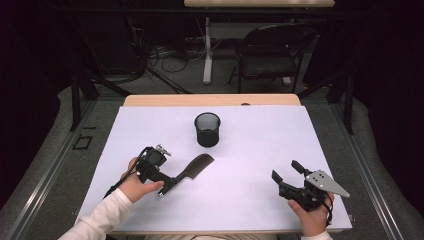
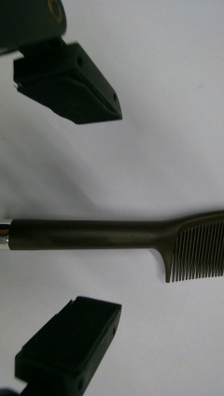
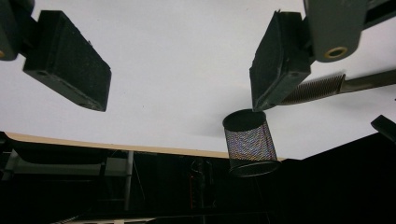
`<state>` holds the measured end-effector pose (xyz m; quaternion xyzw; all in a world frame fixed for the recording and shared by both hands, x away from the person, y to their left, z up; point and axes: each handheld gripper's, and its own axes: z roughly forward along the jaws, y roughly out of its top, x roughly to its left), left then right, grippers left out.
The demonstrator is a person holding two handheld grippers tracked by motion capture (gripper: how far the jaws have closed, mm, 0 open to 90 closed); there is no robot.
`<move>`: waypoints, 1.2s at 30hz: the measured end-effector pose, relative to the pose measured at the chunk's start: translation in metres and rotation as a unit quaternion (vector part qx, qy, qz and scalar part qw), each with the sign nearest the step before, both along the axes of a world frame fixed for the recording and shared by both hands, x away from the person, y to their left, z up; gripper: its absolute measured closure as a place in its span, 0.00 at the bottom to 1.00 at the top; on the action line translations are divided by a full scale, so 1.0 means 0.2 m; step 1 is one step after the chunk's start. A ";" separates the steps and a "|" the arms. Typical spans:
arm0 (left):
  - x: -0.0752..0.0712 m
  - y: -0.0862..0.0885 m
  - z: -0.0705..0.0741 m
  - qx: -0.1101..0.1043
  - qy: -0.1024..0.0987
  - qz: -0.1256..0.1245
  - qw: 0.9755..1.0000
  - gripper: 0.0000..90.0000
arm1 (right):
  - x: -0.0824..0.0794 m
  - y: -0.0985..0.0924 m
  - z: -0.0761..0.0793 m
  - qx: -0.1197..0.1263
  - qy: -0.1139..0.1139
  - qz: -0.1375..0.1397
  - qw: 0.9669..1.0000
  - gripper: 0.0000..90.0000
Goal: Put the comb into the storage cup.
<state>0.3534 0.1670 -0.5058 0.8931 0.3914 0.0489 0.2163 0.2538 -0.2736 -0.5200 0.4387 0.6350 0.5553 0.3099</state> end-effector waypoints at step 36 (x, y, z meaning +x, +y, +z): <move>-0.02 -0.12 -0.05 0.052 0.035 -0.031 0.998 0.71 | -0.02 0.00 0.00 0.001 -0.001 -0.001 1.000 0.23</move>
